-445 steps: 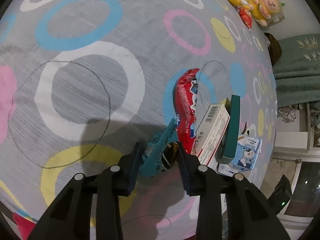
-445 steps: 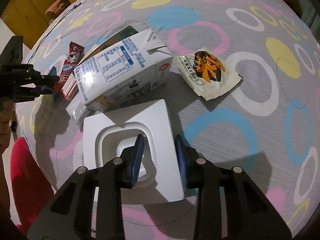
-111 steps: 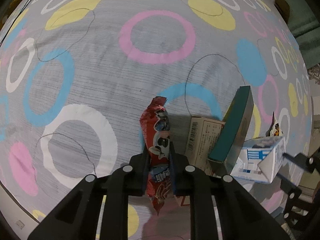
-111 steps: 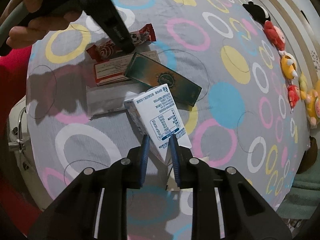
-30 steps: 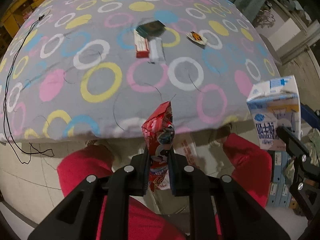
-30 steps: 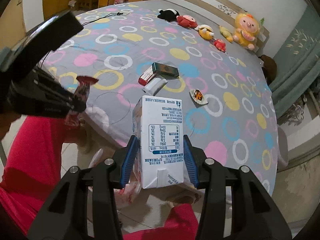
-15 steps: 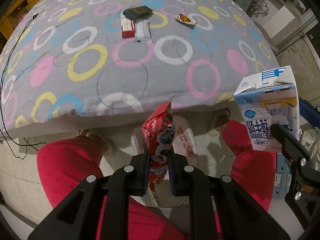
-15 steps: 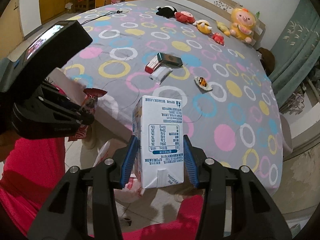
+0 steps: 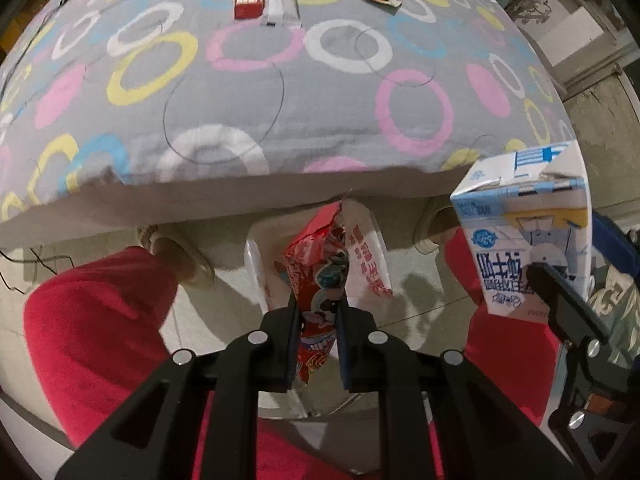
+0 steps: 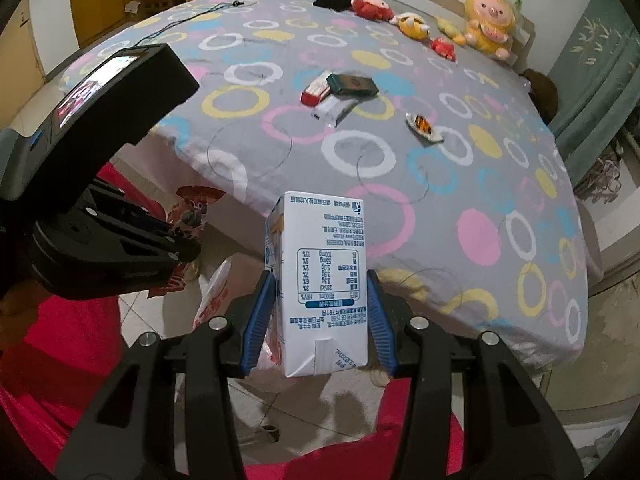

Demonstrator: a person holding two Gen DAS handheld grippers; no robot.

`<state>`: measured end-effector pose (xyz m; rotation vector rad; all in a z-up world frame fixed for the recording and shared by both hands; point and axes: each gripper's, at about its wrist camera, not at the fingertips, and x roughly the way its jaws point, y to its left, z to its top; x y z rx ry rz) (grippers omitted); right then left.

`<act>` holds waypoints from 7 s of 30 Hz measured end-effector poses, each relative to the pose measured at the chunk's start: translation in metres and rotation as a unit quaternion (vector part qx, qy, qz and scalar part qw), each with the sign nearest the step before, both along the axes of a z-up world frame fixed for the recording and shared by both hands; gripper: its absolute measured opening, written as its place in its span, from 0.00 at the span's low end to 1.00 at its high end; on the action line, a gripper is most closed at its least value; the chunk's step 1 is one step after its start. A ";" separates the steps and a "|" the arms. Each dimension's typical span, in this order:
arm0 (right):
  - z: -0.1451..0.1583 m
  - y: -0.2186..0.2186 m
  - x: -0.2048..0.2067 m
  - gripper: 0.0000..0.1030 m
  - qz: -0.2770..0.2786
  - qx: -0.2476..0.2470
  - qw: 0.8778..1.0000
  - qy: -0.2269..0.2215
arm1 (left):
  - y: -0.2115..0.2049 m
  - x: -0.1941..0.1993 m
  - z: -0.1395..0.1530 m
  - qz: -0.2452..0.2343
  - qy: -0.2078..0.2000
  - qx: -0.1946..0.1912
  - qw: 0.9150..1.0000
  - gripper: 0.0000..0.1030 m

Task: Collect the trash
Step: 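Carry red wrapper and milk carton with both tools down over the floor bag, then open both tools to drop wrapper and carton into the plastic bag, then move both tools back over the dark green box and orange sachet, then grasp dark green box with left tool while right tool grasps orange-printed sachet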

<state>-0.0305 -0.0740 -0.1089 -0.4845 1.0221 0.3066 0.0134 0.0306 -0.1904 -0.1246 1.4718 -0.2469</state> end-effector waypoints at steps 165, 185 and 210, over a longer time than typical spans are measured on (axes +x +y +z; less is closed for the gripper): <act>-0.085 -0.057 0.411 0.89 0.062 -0.010 0.992 0.112 | -0.072 0.415 -0.046 -0.161 0.068 0.072 0.982 0.88; -0.106 -0.052 0.412 0.49 0.035 -0.014 0.994 0.098 | -0.066 0.420 -0.056 -0.128 0.029 0.107 0.986 0.36; -0.085 -0.077 0.417 0.17 -0.018 0.011 0.996 0.090 | -0.027 0.397 -0.026 -0.102 0.008 0.080 0.992 0.35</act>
